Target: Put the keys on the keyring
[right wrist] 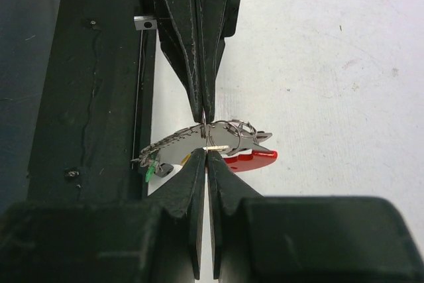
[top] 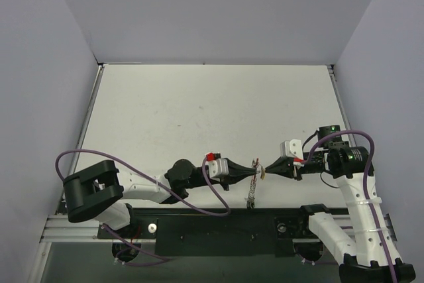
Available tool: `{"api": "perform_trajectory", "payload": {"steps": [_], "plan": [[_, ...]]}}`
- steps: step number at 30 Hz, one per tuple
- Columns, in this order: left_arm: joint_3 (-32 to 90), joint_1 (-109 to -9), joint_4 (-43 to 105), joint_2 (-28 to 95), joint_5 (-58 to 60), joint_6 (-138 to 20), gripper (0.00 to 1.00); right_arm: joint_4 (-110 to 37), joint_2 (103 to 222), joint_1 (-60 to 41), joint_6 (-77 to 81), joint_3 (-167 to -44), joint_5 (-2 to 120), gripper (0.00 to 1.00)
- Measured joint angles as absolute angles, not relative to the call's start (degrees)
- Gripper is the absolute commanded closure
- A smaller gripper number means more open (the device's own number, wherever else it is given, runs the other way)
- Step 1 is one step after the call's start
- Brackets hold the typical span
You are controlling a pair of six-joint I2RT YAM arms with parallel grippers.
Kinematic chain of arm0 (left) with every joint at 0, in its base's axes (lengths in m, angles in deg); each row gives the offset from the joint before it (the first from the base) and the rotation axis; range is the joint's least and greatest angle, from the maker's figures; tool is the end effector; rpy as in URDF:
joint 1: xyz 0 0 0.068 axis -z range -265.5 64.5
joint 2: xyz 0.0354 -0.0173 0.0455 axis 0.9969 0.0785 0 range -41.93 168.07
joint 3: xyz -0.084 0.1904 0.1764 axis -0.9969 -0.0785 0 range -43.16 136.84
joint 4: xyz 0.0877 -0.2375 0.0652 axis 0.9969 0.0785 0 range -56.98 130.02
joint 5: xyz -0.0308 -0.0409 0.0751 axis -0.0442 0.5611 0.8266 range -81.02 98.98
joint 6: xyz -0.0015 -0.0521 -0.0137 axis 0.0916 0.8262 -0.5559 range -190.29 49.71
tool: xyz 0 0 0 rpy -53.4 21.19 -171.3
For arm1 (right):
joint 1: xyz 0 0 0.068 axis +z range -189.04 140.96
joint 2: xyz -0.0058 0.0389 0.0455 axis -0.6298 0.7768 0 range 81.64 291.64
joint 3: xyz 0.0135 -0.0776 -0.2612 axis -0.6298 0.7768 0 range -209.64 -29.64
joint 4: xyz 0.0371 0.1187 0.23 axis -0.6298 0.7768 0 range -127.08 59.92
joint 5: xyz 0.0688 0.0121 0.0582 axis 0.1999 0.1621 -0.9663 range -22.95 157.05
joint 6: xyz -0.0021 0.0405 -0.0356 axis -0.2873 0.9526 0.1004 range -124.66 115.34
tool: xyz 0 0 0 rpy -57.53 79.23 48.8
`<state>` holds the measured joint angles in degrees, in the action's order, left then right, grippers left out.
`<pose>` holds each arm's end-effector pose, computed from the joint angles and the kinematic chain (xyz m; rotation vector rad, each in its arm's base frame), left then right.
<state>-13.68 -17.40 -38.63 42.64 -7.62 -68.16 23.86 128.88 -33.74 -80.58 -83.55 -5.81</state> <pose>0.0980 -0.2710 0.2405 0.9721 1.0048 -1.2219 0.1228 0.0455 0.3268 -1.5213 1.1059 0.7612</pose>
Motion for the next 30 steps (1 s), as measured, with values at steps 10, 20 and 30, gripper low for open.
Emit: {"api": "perform_trajectory", "payload": {"steps": [10, 20, 30], "plan": [[-13.71, -17.95, -38.79, 43.19, -7.29, -66.02, 1.00, 21.88, 128.66, -33.74, -77.78, -83.40, -5.85, 1.00], [-13.71, -18.47, -38.81, 43.41, -7.22, -64.69, 1.00, 20.00, 128.51, -33.25, -75.31, -82.13, -5.74, 1.00], [-13.71, -18.50, -38.83, 44.37, -7.24, -63.46, 1.00, 16.80, 128.51, -32.55, -72.15, -81.38, -5.11, 1.00]]}}
